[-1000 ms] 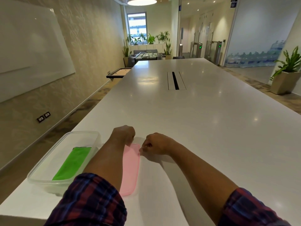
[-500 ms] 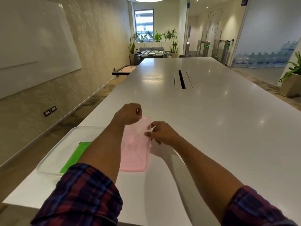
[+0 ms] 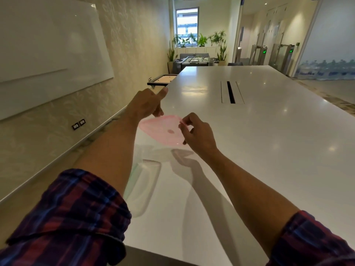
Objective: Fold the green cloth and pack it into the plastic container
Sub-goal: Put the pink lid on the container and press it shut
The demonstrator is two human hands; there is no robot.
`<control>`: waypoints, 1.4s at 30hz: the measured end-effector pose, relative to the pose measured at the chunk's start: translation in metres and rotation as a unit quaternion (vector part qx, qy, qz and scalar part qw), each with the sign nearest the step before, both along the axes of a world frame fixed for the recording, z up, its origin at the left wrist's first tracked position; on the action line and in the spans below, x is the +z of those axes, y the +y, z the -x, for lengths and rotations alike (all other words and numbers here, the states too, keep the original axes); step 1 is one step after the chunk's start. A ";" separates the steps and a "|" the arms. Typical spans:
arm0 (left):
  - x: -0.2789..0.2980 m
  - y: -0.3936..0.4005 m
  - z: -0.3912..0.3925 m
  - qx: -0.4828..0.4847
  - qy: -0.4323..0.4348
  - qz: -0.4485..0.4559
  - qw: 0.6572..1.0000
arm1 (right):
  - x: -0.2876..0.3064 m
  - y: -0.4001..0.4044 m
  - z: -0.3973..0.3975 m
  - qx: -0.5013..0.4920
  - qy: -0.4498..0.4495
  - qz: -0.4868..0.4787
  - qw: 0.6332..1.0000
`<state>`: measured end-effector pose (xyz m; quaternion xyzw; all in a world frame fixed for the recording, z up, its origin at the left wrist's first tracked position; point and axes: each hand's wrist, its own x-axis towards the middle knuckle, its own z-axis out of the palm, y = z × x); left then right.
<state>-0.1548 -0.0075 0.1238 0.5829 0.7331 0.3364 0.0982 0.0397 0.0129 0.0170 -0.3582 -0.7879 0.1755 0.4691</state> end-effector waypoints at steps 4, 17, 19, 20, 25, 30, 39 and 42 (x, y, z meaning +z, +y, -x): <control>0.003 -0.005 0.025 0.008 -0.009 0.088 0.996 | -0.004 -0.010 0.012 0.007 -0.010 -0.034 0.999; -0.047 -0.033 0.086 0.081 -0.043 0.284 0.954 | -0.010 -0.058 0.057 0.112 -0.037 -0.270 0.956; -0.048 -0.040 0.093 0.096 -0.004 0.262 0.960 | -0.014 -0.061 0.064 0.137 -0.057 -0.291 0.945; -0.048 -0.043 0.096 0.108 0.018 0.254 0.961 | -0.016 -0.063 0.067 0.156 -0.068 -0.299 0.939; -0.056 -0.058 0.119 0.176 0.092 0.227 0.953 | -0.019 -0.067 0.079 0.249 -0.151 -0.340 0.894; -0.065 -0.075 0.136 0.198 0.122 0.270 0.934 | -0.016 -0.073 0.086 0.311 -0.194 -0.341 0.866; -0.073 -0.095 0.140 0.192 0.182 0.267 0.927 | -0.015 -0.082 0.093 0.362 -0.226 -0.290 0.857; -0.076 -0.098 0.143 0.192 0.167 0.260 0.931 | -0.014 -0.083 0.092 0.376 -0.231 -0.282 0.852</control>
